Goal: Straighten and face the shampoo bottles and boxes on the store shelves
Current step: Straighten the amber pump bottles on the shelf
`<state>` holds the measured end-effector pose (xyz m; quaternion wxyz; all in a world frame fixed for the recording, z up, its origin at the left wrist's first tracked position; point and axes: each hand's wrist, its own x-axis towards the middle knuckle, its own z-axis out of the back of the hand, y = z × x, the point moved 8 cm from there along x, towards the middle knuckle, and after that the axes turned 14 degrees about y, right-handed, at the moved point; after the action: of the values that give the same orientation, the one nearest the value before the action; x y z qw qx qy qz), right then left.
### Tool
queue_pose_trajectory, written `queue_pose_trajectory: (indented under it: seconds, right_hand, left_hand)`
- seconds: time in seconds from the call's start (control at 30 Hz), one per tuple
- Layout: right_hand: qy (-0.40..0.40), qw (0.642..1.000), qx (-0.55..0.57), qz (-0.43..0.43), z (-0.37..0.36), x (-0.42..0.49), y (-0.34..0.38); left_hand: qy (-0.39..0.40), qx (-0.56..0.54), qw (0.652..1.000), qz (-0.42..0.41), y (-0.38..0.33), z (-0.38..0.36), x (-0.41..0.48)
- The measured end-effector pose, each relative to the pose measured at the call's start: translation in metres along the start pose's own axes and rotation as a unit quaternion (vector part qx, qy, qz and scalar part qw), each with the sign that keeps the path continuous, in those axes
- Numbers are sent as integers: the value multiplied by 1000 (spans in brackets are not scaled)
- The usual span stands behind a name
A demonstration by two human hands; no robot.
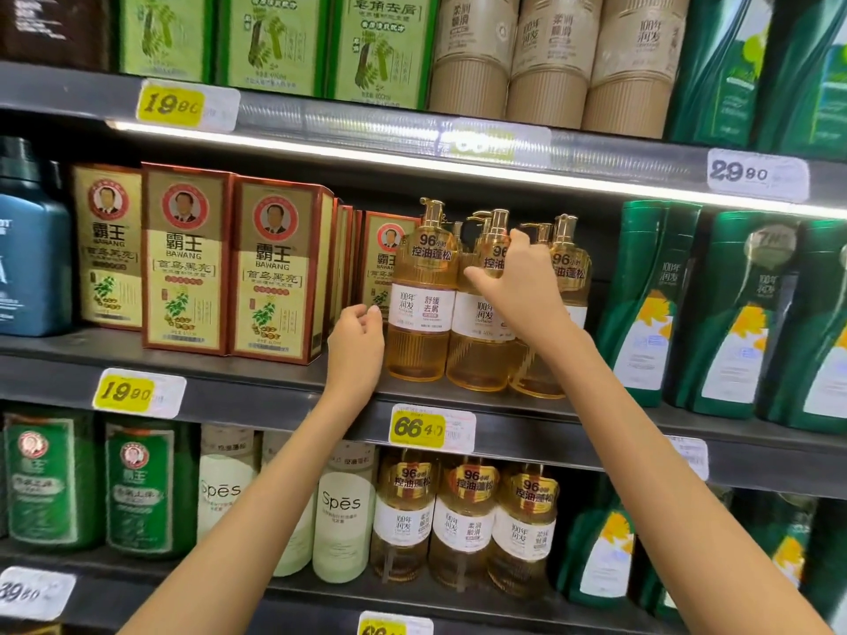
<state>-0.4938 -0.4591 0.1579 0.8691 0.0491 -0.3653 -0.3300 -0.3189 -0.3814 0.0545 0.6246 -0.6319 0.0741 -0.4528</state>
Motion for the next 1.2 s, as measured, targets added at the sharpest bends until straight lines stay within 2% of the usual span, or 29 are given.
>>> queue_pose_trajectory:
  seconds: [0.17,0.33,0.4,0.53,0.63,0.77,0.83,0.93,1.0,1.2]
  right_hand:
    - [-6,999,37,-11,7,-3,-2]
    - [-98,991,80,43,22,-32,4]
    - [-108,983,131,74,25,-44,3]
    - [-61,952,283,102,16,-61,-6]
    - [-75,941,324,64,12,-72,-14]
    - [-158,917,363,54,28,-103,-16]
    - [-185,897,396,64,36,-126,-12]
    - [-119,878,463,40,29,-154,-5]
    - [-46,874,483,-1,10,-170,-6]
    - [78,852,501,-134,-54,-212,-28]
  left_hand:
    - [-32,3,999,-9,-3,5,-4]
    - [-57,-7,998,-28,-3,10,-6]
    - [-68,-17,997,-34,-5,12,-8]
    - [-82,-31,995,-50,-14,13,-20]
    - [-90,4,993,-78,-31,12,-40]
    - [-49,14,989,-136,-40,-4,-101]
    - [-12,62,985,-162,-41,-18,-143]
    - [82,126,985,-86,-28,-46,-194]
    - [123,63,990,-24,-12,-58,-221]
    - [137,-35,988,69,29,-59,-276]
